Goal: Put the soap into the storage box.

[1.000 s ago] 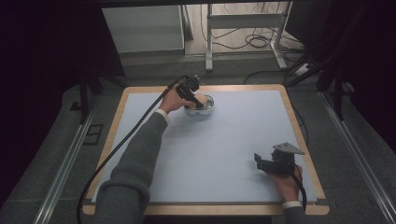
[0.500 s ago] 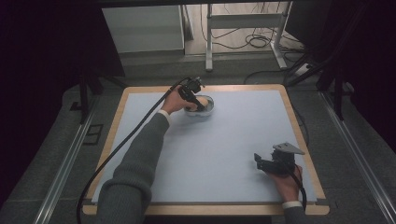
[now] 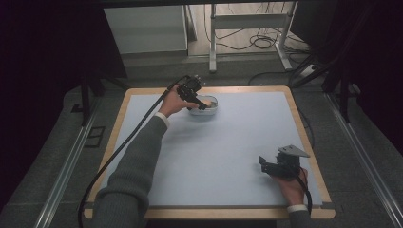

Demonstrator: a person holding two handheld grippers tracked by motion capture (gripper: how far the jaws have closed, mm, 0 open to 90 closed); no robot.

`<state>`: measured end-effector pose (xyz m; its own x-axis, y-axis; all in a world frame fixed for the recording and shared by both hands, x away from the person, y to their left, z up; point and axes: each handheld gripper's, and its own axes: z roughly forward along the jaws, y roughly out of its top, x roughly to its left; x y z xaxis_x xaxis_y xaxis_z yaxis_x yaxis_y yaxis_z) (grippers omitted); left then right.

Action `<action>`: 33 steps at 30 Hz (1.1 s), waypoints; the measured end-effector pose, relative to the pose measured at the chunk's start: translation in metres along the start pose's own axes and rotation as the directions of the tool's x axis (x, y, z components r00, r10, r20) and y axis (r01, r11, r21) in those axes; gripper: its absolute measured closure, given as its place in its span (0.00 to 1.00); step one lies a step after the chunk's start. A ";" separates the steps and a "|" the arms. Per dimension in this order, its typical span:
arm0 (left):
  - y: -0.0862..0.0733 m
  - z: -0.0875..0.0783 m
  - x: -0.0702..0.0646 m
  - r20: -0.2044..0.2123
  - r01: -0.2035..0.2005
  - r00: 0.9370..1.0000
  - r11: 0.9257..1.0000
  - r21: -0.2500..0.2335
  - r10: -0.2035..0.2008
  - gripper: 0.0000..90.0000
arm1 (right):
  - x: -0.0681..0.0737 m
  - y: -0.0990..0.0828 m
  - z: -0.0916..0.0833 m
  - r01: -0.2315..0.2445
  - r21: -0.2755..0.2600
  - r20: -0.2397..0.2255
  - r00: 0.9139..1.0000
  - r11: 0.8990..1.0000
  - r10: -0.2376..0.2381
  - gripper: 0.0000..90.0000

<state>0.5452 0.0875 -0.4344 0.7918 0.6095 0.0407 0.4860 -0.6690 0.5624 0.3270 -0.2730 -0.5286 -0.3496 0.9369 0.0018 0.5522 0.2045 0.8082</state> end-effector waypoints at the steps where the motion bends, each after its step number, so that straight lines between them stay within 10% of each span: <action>1: -0.001 -0.004 -0.003 -0.004 -0.006 1.000 1.000 -0.003 0.006 0.26 | 0.000 0.000 0.000 0.002 0.003 0.000 1.000 1.000 -0.002 0.11; 19: -0.062 -0.065 -0.047 -0.040 0.024 0.999 0.996 -0.091 -0.028 0.22 | 0.000 0.000 0.000 0.002 -0.001 0.004 1.000 1.000 -0.002 0.11; 33: -0.128 -0.081 -0.072 -0.028 0.082 0.996 0.982 -0.169 -0.087 0.21 | 0.000 0.000 0.000 0.002 0.000 0.007 1.000 1.000 -0.002 0.11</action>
<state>0.3957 0.1636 -0.4422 0.7356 0.6773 0.0143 0.4794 -0.5354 0.6954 0.3269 -0.2728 -0.5285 -0.3455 0.9384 -0.0034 0.5516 0.2060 0.8083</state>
